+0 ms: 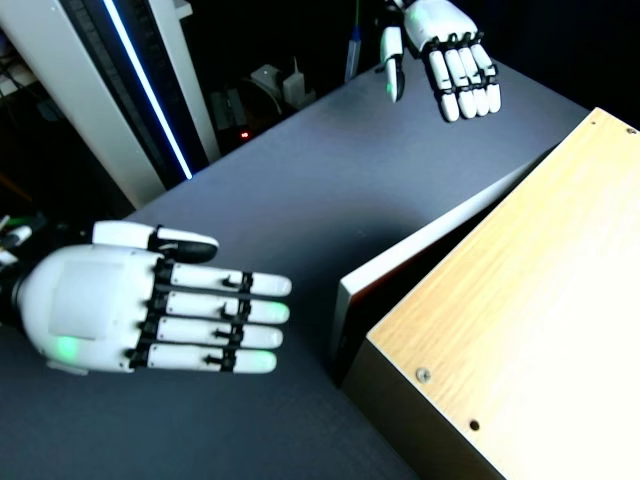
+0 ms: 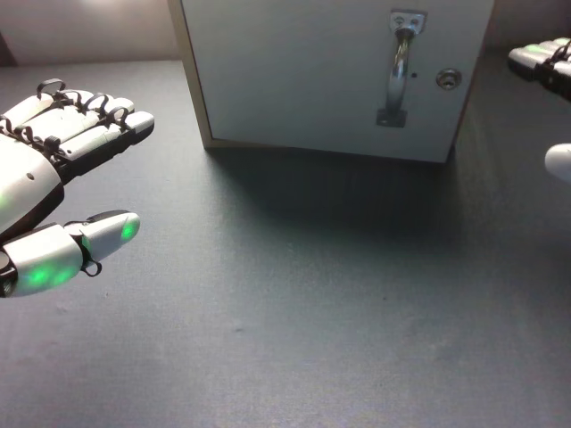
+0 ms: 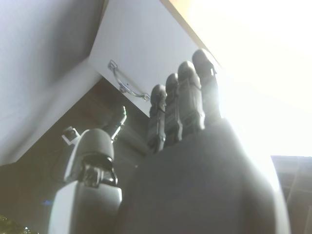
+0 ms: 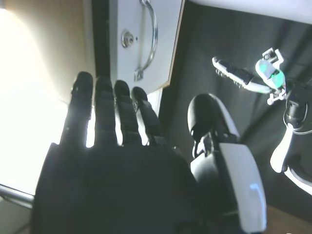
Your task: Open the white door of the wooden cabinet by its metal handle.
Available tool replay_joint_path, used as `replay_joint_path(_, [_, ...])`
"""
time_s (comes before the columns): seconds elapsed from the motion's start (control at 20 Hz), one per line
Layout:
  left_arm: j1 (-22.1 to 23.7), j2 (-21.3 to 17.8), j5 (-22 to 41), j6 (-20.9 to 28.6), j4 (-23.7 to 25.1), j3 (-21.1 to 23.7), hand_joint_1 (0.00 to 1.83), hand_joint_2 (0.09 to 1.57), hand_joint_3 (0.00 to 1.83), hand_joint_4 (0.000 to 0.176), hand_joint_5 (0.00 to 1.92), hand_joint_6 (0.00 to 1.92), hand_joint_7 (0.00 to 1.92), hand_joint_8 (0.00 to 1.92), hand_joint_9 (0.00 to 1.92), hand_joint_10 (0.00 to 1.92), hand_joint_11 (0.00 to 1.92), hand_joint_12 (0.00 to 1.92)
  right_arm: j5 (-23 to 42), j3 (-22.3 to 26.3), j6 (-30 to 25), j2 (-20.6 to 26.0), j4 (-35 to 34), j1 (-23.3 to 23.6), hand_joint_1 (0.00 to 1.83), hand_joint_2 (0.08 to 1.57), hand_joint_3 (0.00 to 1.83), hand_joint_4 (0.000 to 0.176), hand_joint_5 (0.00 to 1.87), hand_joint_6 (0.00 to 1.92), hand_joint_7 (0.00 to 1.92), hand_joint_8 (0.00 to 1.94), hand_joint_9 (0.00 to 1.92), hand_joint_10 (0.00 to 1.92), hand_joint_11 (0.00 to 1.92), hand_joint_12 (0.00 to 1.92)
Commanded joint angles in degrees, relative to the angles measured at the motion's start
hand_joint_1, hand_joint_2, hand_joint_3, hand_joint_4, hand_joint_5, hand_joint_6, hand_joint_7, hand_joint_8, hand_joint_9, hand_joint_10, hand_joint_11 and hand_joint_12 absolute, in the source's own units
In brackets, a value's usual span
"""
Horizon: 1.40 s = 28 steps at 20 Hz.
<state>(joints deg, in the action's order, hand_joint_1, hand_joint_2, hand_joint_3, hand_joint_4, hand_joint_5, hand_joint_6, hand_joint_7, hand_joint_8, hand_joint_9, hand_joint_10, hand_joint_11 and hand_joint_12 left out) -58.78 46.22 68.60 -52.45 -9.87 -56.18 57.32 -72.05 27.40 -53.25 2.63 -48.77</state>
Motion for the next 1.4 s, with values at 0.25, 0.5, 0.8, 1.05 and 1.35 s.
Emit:
replay_joint_path(0.25, [0.5, 0.1, 6.8, 0.6, -0.4, -0.5, 0.12, 1.44, 0.00, 0.000, 0.17, 0.00, 0.13, 0.00, 0.12, 0.00, 0.00, 0.45, 1.9, -3.1, 0.7, -2.2, -1.8, 3.9, 0.00, 1.37, 0.00, 0.000, 0.00, 0.00, 0.00, 0.00, 0.00, 0.00, 0.00, 0.00])
replay_joint_path(0.5, [0.6, 0.2, 6.8, 0.8, -0.3, -0.6, 0.17, 1.45, 0.00, 0.000, 0.15, 0.00, 0.13, 0.00, 0.12, 0.00, 0.00, 0.45, -0.4, -4.4, 0.9, -3.0, -1.4, 5.8, 0.00, 1.34, 0.00, 0.000, 0.00, 0.00, 0.00, 0.00, 0.00, 0.00, 0.00, 0.00])
replay_joint_path(0.8, [0.6, 0.2, 6.9, 1.0, -0.3, -0.6, 0.18, 1.44, 0.00, 0.000, 0.15, 0.00, 0.13, 0.00, 0.11, 0.00, 0.00, 0.43, -1.9, -5.2, 1.0, -3.5, -0.5, 7.4, 0.00, 1.35, 0.00, 0.000, 0.00, 0.00, 0.00, 0.00, 0.00, 0.00, 0.00, 0.00])
replay_joint_path(1.05, [0.6, 0.3, 6.9, 1.0, -0.3, -0.6, 0.19, 1.44, 0.00, 0.000, 0.15, 0.00, 0.14, 0.00, 0.12, 0.00, 0.00, 0.45, -3.1, -5.8, 1.0, -3.9, 0.3, 8.6, 0.00, 1.36, 0.00, 0.000, 0.00, 0.00, 0.00, 0.00, 0.00, 0.00, 0.00, 0.00])
replay_joint_path(1.35, [0.6, 0.3, 6.9, 1.0, -0.3, -0.6, 0.18, 1.45, 0.00, 0.000, 0.16, 0.00, 0.14, 0.00, 0.13, 0.00, 0.00, 0.48, -4.3, -6.5, 1.1, -4.6, 1.1, 9.7, 0.00, 1.37, 0.00, 0.000, 0.00, 0.00, 0.00, 0.00, 0.00, 0.00, 0.00, 0.00])
